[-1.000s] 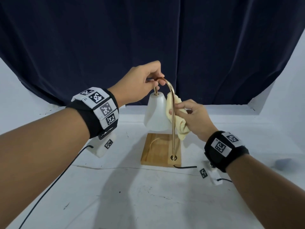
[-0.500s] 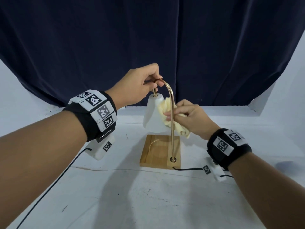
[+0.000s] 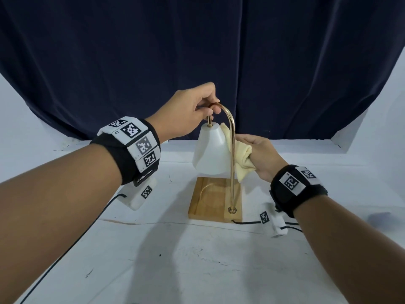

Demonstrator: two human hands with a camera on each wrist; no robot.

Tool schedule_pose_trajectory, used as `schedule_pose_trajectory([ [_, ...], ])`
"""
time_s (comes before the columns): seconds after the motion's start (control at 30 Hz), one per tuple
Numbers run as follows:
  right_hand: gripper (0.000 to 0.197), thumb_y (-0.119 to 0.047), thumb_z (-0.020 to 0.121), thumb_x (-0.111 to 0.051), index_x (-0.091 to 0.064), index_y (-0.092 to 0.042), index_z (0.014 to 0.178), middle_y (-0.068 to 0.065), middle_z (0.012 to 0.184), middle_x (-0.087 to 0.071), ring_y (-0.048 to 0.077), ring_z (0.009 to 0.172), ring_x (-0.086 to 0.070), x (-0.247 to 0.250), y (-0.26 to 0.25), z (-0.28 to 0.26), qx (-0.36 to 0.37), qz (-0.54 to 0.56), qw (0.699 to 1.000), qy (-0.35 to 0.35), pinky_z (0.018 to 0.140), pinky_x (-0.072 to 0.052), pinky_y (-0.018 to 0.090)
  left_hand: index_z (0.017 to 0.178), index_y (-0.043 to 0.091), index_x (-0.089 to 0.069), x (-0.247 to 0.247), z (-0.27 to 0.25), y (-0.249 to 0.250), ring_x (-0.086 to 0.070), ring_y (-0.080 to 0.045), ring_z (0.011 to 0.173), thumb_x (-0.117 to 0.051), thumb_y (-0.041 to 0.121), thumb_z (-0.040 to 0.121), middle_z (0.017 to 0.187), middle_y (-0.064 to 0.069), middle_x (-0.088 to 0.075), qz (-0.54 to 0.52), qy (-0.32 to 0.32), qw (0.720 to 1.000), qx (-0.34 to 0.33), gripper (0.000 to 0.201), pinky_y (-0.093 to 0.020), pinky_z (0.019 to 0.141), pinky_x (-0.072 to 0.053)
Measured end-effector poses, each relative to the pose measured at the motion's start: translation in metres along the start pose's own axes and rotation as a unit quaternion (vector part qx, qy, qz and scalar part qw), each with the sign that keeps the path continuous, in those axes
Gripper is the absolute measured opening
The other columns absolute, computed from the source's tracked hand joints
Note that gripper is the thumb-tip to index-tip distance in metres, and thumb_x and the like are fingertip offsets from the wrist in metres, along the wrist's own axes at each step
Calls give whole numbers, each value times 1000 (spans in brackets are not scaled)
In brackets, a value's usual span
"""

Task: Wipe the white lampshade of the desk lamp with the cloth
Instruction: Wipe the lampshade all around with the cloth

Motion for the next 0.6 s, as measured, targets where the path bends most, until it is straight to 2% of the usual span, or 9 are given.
schedule_pose_trajectory([
  [0.07, 18, -24, 101, -65, -82, -22, 108, 8, 119, -76, 34, 111, -70, 6, 11, -8, -20, -4, 1000, 3, 96, -57, 45, 101, 13, -55, 0, 0, 0, -76, -4, 95, -58, 1, 105, 104, 9, -79, -4, 1, 1000, 1, 12, -7, 82, -54],
  [0.13, 16, -29, 98, -69, -82, -23, 107, 8, 120, -75, 31, 110, -68, 7, 14, -17, -17, -4, 1000, 13, 94, -56, 42, 99, 15, -54, -1, 0, -1, -75, -2, 95, -57, 2, 105, 104, 8, -79, -10, -2, 1000, 2, 15, -7, 83, -54],
  [0.2, 17, -33, 93, -75, -82, -25, 107, 4, 119, -76, 27, 114, -69, 6, 7, -27, 16, -4, 1000, 22, 99, -55, 41, 99, 16, -55, -1, 1, -2, -75, -2, 96, -57, 2, 106, 105, 8, -79, -12, -5, 1000, 1, 16, -10, 85, -55],
  [0.27, 15, -29, 91, -78, -83, -27, 105, 1, 118, -76, 20, 113, -70, 3, -4, -35, 58, -6, 998, 33, 101, -54, 37, 101, 14, -56, -1, 1, -3, -75, -2, 96, -57, 2, 106, 106, 7, -79, -16, -8, 1000, 2, 13, -11, 87, -55],
  [0.37, 12, -24, 91, -78, -84, -31, 99, 4, 116, -73, 15, 107, -71, 1, -15, -43, 87, -26, 994, 58, 100, -55, 34, 105, 11, -59, -1, 1, -3, -76, -2, 97, -60, 6, 106, 106, 7, -79, -19, -14, 1000, 0, 5, -15, 88, -56],
  [0.4, 12, -24, 91, -78, -84, -30, 99, 2, 115, -74, 14, 107, -71, 1, -16, -45, 87, -32, 994, 63, 101, -55, 34, 106, 11, -61, 0, 0, -2, -76, -3, 97, -62, 11, 106, 106, 7, -80, -29, -18, 999, 1, 2, -18, 90, -56],
  [0.5, 12, -25, 90, -79, -84, -27, 101, -1, 115, -76, 14, 107, -71, 5, -14, -53, 82, -18, 993, 86, 97, -57, 38, 110, 13, -68, 3, -1, 0, -76, -4, 99, -69, 26, 103, 105, 7, -80, -81, -29, 996, 10, 15, -25, 96, -55],
  [0.6, 12, -31, 91, -78, -83, -30, 102, -3, 116, -75, 19, 112, -69, 13, -14, -64, 86, 1, 988, 129, 98, -58, 49, 123, 20, -73, 3, -3, 2, -72, -2, 105, -65, 26, 105, 112, 6, -78, -112, -56, 992, 19, 21, -11, 90, -51],
])
Point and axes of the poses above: each hand's wrist, its own z-axis towards the middle knuckle, its own x-axis out of the back of the hand, y = z × x, the point moved 7 cm from there along z, towards the middle knuckle
